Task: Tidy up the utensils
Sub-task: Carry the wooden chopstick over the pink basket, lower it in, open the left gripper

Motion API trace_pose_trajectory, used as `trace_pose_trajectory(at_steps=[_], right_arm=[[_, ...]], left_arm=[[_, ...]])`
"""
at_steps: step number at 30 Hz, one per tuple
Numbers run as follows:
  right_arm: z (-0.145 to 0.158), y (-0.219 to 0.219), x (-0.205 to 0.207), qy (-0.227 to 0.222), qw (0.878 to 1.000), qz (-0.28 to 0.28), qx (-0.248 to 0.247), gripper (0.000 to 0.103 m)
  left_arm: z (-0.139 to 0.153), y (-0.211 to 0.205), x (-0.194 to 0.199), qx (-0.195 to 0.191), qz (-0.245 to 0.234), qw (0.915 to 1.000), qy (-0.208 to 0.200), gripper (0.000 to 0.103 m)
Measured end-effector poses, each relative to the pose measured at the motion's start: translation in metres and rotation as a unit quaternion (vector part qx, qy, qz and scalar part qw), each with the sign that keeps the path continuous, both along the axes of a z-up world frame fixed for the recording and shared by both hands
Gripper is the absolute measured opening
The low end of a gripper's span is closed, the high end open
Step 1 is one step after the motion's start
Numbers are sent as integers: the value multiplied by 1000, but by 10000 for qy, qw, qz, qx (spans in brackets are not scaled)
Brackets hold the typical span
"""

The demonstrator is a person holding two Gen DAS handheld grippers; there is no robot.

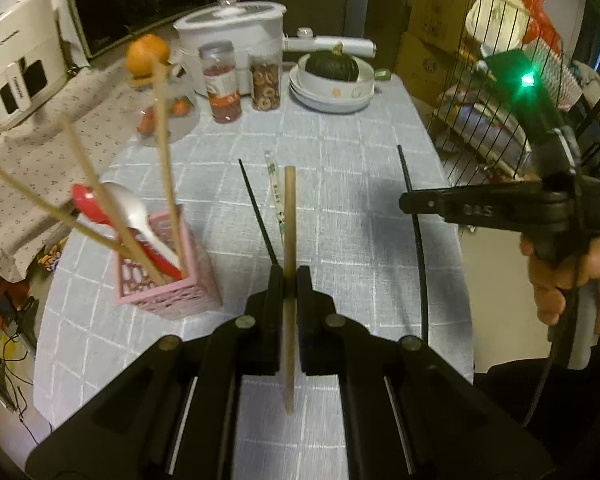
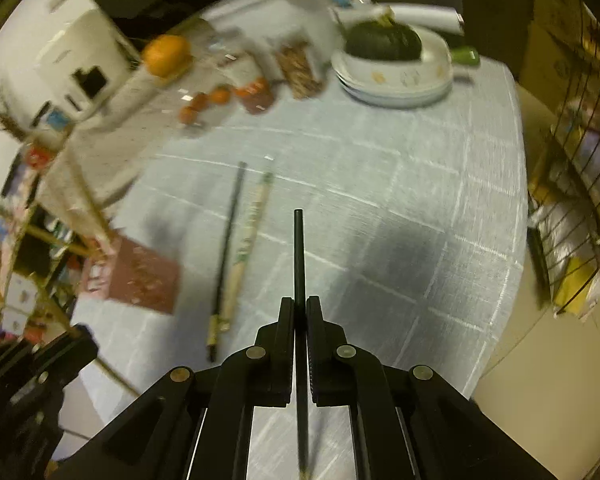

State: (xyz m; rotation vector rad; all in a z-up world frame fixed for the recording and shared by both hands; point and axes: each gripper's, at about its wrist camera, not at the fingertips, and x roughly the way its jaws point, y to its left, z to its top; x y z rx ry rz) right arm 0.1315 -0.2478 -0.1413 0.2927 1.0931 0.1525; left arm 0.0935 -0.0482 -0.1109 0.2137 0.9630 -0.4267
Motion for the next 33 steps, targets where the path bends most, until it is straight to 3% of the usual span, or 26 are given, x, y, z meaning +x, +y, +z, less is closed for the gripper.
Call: trace_pose_trajectory(at_steps=[8,14,19,26,33], right_arm=[[42,33,-29,-604,9978,259,-39,5],[78,53,-40,-1193,9917,383,-273,5],[105,62,-40,-1585,9863,429,-133,5],[134,74,-39,-1940,9798,484,94,5],[137,77,-38,-1953,9793,508,183,5]], left_arm=[[30,34,-14,-506,263,9979,-316,7],[60,55,-19,-1031,405,9917,-647,7],[83,68,-24,-1251,480,9856,-1036,7],[105,91,-24,-1491,767,9752,-1448,7],[117,115,-22,-1553,1191,9626,-1873,7]])
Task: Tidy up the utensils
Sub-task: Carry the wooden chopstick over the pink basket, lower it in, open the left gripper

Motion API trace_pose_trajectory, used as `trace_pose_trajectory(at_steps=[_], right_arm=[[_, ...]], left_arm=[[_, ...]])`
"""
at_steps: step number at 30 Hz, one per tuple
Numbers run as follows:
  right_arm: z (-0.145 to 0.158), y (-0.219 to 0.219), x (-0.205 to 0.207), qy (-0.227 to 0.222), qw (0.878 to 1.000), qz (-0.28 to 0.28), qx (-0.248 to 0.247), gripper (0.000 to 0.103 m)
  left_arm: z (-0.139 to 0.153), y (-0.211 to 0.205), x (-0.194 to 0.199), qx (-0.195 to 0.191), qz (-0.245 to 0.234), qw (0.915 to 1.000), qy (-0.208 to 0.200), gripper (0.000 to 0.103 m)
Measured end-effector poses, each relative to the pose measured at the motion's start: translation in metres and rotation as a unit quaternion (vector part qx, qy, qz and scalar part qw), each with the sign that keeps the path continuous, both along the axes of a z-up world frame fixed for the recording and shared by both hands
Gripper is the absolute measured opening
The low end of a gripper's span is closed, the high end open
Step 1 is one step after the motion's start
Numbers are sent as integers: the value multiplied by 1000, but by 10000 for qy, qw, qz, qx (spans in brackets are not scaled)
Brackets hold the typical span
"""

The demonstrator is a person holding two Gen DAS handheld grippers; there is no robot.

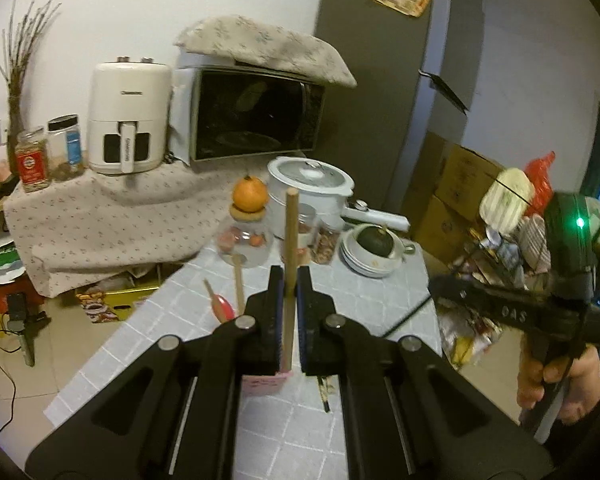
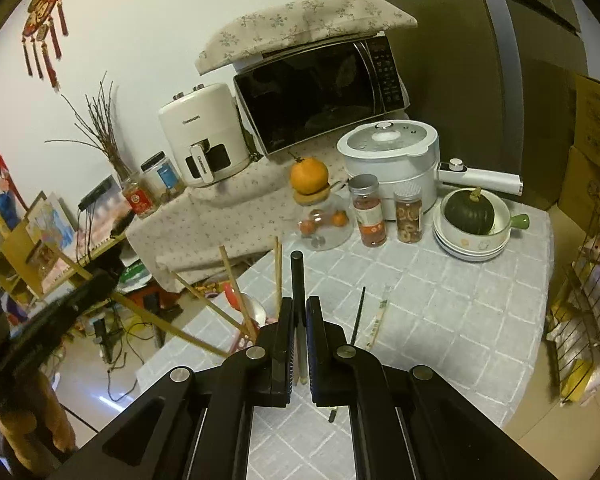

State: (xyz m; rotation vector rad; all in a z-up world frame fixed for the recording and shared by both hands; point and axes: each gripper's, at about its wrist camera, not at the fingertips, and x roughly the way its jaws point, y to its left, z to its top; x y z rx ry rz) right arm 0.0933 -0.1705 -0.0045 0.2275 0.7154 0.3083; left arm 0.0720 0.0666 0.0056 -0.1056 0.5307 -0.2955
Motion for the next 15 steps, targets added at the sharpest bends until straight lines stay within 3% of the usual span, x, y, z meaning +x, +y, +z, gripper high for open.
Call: trace_pose_trajectory(at_steps=[4,11,15], right_arm=[[-4,1,2,76,10000,-3,10,5],[-5,2,1,74,10000,-16,-17,5],[-6,1,2,100,9999,-21,-13,5]], left_arm=[[-10,5,12,73,253,9997,15,7],[-34,7,38,92,491,9978,432,7],[-49,-1,50,297,517,9959,680,7]])
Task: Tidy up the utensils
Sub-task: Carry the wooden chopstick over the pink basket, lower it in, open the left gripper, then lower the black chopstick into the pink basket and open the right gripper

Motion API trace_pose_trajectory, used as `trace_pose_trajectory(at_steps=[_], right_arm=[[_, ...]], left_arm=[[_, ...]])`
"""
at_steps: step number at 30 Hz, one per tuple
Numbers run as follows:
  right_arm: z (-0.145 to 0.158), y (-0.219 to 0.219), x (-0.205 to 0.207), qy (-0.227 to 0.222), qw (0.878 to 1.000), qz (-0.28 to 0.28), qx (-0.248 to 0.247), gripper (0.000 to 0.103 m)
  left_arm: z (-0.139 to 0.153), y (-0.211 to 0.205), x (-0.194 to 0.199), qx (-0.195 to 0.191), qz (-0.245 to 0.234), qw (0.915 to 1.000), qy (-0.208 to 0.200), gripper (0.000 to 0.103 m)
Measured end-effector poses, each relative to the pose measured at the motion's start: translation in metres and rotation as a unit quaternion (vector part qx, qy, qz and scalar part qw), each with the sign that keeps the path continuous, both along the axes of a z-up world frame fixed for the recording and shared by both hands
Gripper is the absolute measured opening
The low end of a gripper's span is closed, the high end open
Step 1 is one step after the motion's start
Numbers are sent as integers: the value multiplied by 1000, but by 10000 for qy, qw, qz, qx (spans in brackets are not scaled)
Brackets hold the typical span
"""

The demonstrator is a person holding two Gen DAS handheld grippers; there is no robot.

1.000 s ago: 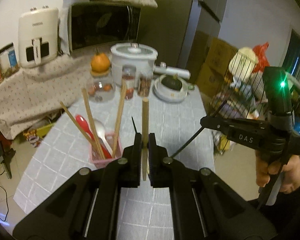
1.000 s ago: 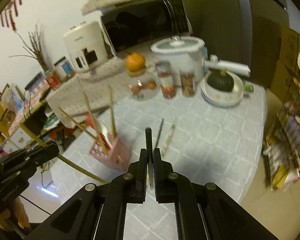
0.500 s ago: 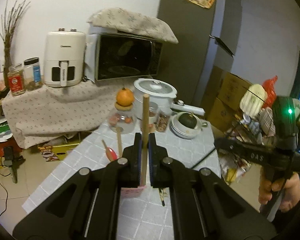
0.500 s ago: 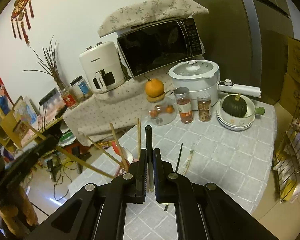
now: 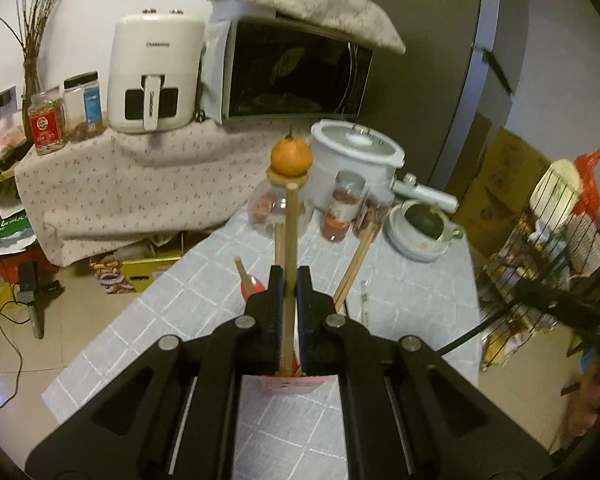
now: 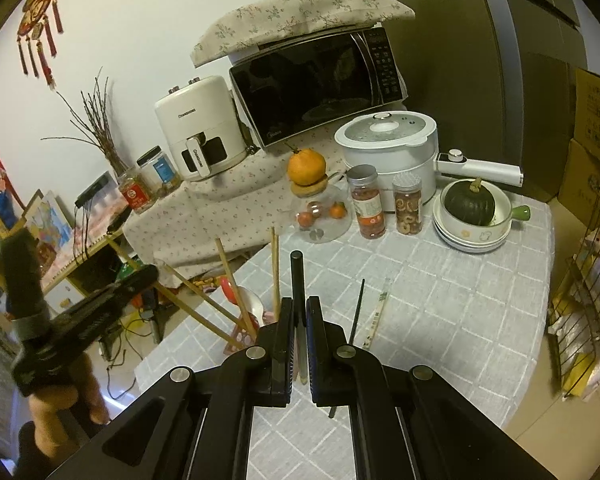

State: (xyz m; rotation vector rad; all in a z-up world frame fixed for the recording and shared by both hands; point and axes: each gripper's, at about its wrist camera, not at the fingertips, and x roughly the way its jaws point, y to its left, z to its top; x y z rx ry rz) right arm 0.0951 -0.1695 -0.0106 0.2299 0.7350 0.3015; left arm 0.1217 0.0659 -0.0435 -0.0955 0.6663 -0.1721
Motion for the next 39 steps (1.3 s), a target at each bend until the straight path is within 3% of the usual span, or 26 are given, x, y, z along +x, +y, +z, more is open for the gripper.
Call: trace_pose_trajectory(at_steps=[10,15,18,27,33,39], right_arm=[[6,-3,-2,-131,9999,46,101,5],[14,6,-1,-266,9995,152,97,6],[18,13,0,-336,9991,225,104,6],[25,43,13,-570,9975,414,98,6],[16,60,25,-643,9971,404,-61,6],[5,73,35,-584,9970,428,-274,6]], left_arm=[[-27,-8,19,92,-46,9985,538,8],[-19,-3,14,-77,31,9986,518,38],[-11,3,8,-199,50,9988,448,50],[0,28,-9,-277,103,9987,420,62],[-8,48,-14,-372,168,9970,656,63],[-20,59,-18,-175,187,9960,857,63]])
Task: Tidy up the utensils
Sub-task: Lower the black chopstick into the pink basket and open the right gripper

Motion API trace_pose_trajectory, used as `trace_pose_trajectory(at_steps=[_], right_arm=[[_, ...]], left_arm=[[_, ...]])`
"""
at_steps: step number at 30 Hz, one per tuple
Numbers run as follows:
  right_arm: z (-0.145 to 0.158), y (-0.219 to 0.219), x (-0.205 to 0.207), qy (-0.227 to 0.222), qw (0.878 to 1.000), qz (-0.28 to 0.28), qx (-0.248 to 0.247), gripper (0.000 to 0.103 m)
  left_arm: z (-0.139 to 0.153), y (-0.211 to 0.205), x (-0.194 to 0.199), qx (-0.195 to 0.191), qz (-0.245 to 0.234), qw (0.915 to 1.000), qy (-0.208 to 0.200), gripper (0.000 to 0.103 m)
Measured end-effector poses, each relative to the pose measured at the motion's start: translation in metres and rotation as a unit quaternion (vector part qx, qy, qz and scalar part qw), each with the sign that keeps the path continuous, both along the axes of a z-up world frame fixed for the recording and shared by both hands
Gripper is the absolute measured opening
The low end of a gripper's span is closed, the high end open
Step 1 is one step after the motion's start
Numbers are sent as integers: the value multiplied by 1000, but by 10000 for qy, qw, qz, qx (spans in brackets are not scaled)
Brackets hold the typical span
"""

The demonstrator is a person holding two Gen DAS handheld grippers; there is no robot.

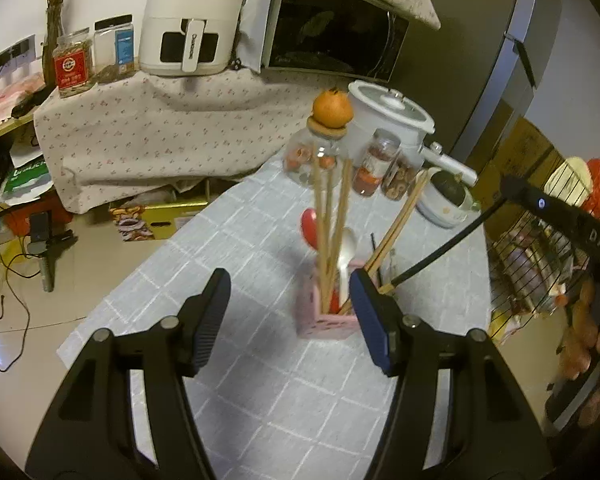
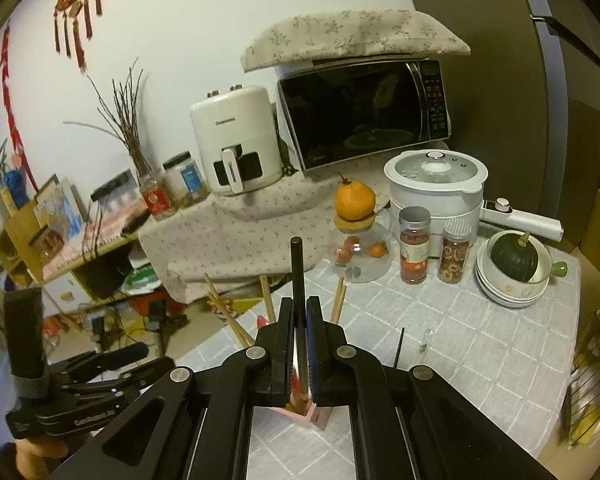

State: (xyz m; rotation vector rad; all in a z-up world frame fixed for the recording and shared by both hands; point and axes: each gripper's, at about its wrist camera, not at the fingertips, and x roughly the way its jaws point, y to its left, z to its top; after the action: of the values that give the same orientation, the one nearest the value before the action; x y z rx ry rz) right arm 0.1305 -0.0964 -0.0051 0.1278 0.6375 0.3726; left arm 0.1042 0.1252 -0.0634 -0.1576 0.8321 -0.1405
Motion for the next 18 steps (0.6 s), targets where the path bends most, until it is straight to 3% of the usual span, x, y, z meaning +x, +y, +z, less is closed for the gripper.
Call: trace_pose_trajectory(at_steps=[7,18], right_arm=[[-23,23,14,389,9981,216,-419,6],[-48,27,27,792,9958,217,-393,8]], left_arm=[[-13,7,-3,31,-22,9995,302,63],[-18,0,-1,121,-110,9988,456,64]])
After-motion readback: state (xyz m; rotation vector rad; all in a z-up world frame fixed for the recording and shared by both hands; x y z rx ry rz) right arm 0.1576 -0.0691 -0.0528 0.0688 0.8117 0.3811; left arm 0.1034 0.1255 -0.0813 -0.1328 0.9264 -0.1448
